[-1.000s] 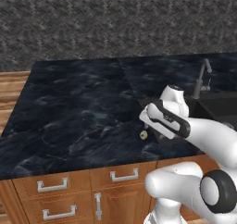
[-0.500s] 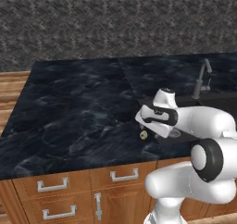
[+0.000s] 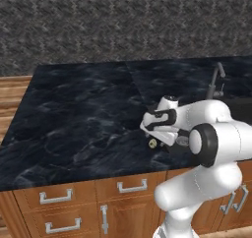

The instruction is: Gather the eggs and milk located in the vicinity of the sink area and place them right next to the bowl.

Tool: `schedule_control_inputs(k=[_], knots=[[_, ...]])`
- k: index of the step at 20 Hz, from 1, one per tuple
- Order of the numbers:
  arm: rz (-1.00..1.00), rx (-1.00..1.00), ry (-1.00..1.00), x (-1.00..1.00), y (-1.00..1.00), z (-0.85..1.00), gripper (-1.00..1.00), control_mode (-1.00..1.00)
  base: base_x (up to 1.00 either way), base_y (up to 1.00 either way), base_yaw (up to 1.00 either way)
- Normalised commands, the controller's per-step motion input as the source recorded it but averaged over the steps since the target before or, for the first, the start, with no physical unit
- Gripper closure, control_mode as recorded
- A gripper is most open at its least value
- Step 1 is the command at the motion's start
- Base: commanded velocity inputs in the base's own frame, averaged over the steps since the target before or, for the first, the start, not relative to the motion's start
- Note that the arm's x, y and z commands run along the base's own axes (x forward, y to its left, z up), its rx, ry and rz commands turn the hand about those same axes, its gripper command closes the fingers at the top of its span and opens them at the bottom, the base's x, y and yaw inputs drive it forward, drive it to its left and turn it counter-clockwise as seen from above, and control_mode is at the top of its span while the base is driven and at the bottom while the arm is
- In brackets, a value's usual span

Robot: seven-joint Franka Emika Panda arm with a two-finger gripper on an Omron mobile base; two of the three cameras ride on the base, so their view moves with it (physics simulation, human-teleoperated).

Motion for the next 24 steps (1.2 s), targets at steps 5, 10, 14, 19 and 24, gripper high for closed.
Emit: schedule_control_inputs(k=[5, 10, 14, 19, 24], knots=[[0.00, 0.00, 0.00, 0.25, 0.00, -0.29, -1.00, -1.00, 0.00, 0.00, 0.00], [0.01, 0.00, 0.00, 0.23, 0.00, -0.18, -1.00, -1.00, 0.00, 0.00, 0.00], [0.01, 0.00, 0.00, 0.16, 0.00, -0.18, -1.00, -1.00, 0.00, 0.00, 0.00], [0.01, 0.00, 0.00, 0.07, 0.00, -0.17, 1.00, -1.00, 0.00, 0.00, 0.00], [0.03, 0.00, 0.00, 0.00, 0.06, -0.15, 1.00, -1.00, 0.00, 0.00, 0.00]])
